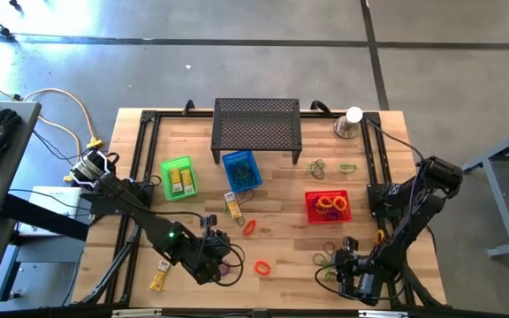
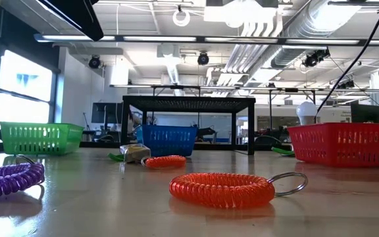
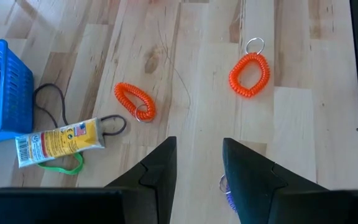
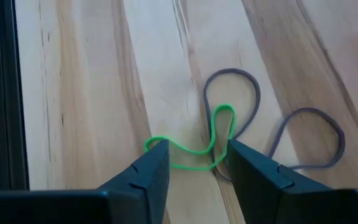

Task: Pick & Place Office Desk Supplies
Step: Put the green rubber band into the blue basket, then put the violet rubber band into the blue basket

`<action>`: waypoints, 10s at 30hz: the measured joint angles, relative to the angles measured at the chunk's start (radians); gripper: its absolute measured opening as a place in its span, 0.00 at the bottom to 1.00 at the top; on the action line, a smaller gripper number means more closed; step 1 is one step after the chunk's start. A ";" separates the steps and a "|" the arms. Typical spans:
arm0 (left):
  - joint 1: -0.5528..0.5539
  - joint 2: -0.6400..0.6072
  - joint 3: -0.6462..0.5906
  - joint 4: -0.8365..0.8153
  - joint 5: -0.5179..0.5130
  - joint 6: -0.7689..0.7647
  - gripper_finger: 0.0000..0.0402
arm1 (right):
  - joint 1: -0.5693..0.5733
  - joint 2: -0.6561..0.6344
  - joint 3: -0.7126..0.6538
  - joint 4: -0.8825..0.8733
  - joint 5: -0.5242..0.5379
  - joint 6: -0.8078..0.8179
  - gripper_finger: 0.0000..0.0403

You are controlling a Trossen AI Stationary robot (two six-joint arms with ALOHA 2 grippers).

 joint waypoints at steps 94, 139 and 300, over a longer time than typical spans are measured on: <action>0.000 -0.001 0.000 0.003 0.000 0.008 0.31 | -0.006 0.079 0.204 -0.075 0.155 -0.271 0.01; 0.000 -0.001 0.000 0.004 0.000 0.008 0.31 | -0.020 0.079 0.204 0.030 0.265 -0.441 0.01; 0.018 0.064 0.000 0.105 -0.052 -0.072 0.31 | -0.208 -0.016 0.220 0.054 0.201 -1.023 0.00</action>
